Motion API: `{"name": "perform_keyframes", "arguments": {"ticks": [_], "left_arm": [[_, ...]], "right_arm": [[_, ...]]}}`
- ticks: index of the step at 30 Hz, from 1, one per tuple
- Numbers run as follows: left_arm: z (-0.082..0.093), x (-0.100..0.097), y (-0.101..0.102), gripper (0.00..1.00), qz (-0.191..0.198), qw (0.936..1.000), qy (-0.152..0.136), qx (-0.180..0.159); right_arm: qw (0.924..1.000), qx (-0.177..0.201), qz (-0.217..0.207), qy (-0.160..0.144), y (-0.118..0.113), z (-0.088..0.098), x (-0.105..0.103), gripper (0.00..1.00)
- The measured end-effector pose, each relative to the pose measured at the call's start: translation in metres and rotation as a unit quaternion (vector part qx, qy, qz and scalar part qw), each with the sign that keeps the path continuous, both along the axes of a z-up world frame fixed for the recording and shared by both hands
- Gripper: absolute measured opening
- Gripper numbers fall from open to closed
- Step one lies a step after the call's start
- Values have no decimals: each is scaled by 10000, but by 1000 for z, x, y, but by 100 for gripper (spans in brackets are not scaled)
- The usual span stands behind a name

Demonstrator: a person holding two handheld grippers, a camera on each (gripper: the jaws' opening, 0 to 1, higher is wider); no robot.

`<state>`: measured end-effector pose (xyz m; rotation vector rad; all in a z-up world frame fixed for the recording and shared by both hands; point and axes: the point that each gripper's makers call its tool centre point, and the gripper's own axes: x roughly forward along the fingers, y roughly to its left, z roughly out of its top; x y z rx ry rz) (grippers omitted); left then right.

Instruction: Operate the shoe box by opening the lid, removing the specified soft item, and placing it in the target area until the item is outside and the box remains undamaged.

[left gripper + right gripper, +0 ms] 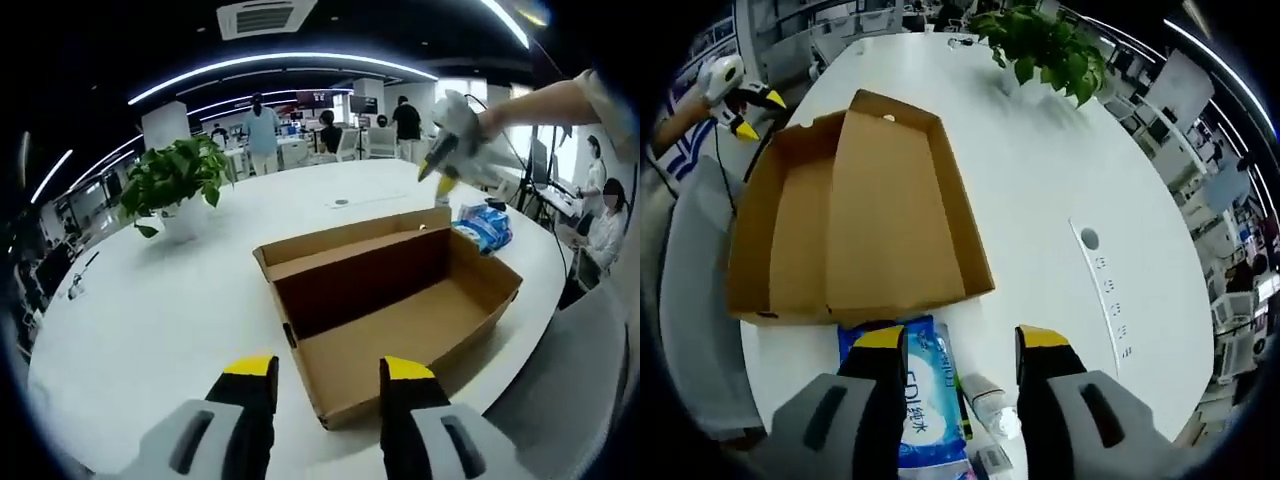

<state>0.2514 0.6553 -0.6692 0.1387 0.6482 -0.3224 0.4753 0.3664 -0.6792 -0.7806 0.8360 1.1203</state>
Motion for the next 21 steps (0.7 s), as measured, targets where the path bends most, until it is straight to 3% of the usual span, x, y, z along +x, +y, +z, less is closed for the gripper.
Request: {"name": "perform_keyframes", "arguments": {"ticks": [3, 8, 16, 21], "left_arm": [[-5, 0, 3, 33, 133, 9999, 86, -35], [-12, 1, 7, 26, 334, 9992, 228, -66], [-29, -3, 16, 20, 676, 9959, 595, -100], [-35, -4, 19, 14, 901, 9927, 756, -262]], "right_arm": [[9979, 409, -420, 260, 11, -3, -5, 37], [9945, 629, -738, 390, 20, -9, -7, 34], [9785, 969, -1714, 611, 29, -25, 2, 31], [9685, 1055, -2081, 873, 32, -37, -2, 30]]}}
